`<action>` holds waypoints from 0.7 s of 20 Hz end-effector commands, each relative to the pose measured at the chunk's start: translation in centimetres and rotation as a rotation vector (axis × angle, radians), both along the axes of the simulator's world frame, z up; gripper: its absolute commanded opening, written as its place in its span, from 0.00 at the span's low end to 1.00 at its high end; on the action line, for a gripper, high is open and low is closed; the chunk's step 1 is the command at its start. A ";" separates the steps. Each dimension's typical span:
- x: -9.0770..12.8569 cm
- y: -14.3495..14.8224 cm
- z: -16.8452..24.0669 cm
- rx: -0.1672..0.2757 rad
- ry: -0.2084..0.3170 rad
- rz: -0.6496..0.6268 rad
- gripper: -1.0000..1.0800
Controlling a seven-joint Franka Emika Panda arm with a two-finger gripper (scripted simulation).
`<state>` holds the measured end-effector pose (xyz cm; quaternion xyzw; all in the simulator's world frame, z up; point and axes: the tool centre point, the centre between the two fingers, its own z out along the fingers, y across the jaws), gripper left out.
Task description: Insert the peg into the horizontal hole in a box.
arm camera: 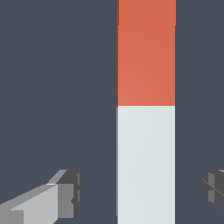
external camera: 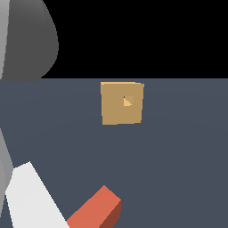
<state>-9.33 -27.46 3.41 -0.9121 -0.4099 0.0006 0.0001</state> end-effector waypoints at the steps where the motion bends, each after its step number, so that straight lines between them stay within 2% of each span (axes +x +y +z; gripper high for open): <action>1: 0.0 0.0 -1.0 0.000 -0.001 -0.001 0.96; 6: 0.0 0.0 -1.7 0.000 -0.001 -0.001 0.96; 7: 0.0 0.0 -1.7 0.000 -0.001 -0.001 0.00; 14: 0.0 0.0 -1.7 0.000 -0.001 -0.001 0.00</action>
